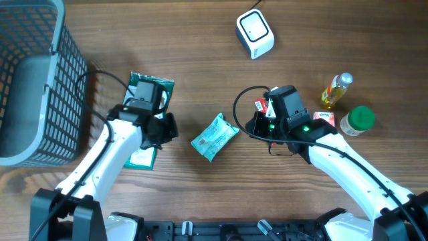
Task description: Scan the item barcode
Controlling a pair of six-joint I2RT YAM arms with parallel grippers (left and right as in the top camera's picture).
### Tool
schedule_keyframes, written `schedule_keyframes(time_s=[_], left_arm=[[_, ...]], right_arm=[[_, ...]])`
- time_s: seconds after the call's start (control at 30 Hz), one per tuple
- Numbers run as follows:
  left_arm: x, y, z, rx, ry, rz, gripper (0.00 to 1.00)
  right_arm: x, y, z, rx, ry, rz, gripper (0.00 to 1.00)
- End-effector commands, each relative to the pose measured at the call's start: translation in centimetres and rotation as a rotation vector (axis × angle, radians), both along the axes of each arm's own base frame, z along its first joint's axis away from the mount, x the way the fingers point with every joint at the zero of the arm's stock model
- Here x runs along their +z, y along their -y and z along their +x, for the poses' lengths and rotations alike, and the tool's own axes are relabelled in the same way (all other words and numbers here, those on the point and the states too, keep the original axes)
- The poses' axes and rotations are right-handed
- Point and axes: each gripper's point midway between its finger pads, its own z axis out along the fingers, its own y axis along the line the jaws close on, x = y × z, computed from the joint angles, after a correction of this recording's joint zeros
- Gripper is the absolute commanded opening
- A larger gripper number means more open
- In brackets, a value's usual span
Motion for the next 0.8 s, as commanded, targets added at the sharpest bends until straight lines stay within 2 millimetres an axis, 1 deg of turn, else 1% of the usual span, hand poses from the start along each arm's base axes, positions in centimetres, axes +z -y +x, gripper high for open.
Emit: schedule_keyframes(time_s=[0.0, 0.17, 0.27, 0.37, 0.47, 0.63, 0.77], left_arm=[[-1.0, 0.1, 0.0, 0.009, -0.012, 0.081, 0.04], [-2.8, 0.6, -0.4, -0.014, -0.065, 0.099, 0.04], [-4.2, 0.6, -0.7, -0.016, -0.109, 0.112, 0.04], [-5.2, 0.5, -1.1, -0.021, -0.144, 0.124, 0.04], [-5.6, 1.0, -0.9, -0.035, -0.138, 0.123, 0.04], [-5.5, 3.4, -0.4, -0.088, -0.097, 0.076, 0.04], [-5.6, 4.5, -0.6, -0.112, -0.089, 0.074, 0.04]], right_arm=[[-0.7, 0.4, 0.0, 0.000, -0.006, -0.034, 0.13], [-0.9, 0.6, -0.2, 0.000, -0.016, -0.039, 0.13], [-1.0, 0.6, -0.4, 0.000, -0.021, -0.041, 0.13], [-1.4, 0.7, -0.6, 0.000, -0.032, -0.046, 0.13], [-1.6, 0.5, -0.8, 0.006, -0.039, -0.048, 0.13], [-1.6, -0.3, -1.3, 0.027, -0.039, -0.045, 0.13], [-1.6, -0.8, -1.7, 0.042, -0.042, -0.044, 0.12]])
